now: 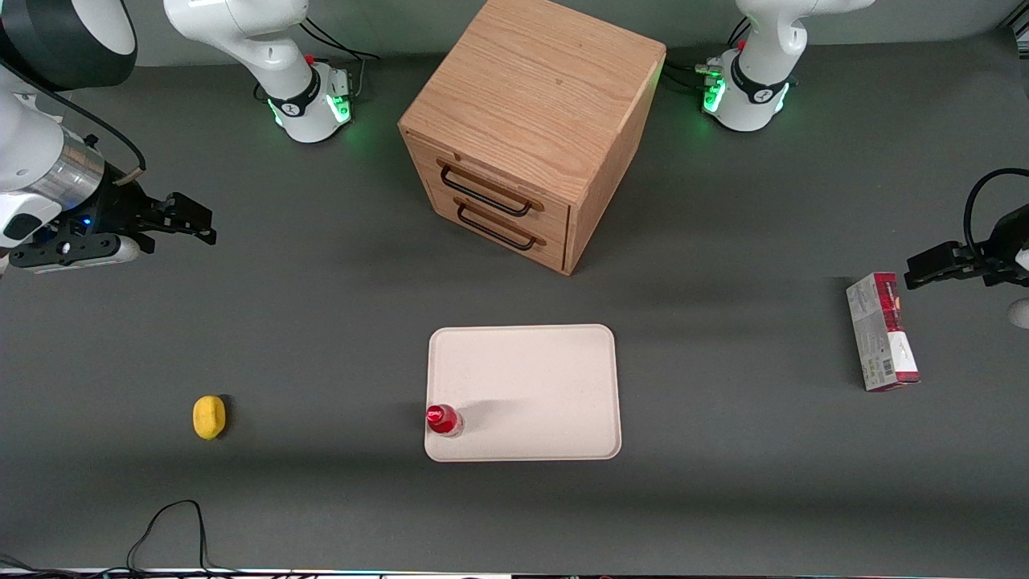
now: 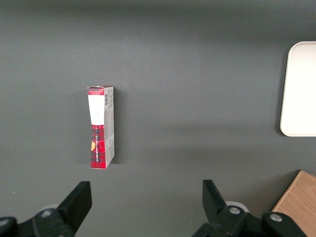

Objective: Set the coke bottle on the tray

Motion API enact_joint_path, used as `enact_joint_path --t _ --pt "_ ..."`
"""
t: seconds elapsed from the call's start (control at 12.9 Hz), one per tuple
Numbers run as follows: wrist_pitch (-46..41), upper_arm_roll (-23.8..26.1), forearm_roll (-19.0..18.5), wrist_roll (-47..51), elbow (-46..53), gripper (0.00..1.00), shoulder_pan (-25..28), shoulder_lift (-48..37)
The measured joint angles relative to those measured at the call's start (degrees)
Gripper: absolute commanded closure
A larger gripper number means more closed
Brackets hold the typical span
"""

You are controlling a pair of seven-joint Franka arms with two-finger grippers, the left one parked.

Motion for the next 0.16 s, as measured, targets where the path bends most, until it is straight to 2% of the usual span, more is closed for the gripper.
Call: enact_joint_path --t 0.16 --pt "-1.74 -0.15 0.00 0.00 0.61 0.00 -0.63 0.00"
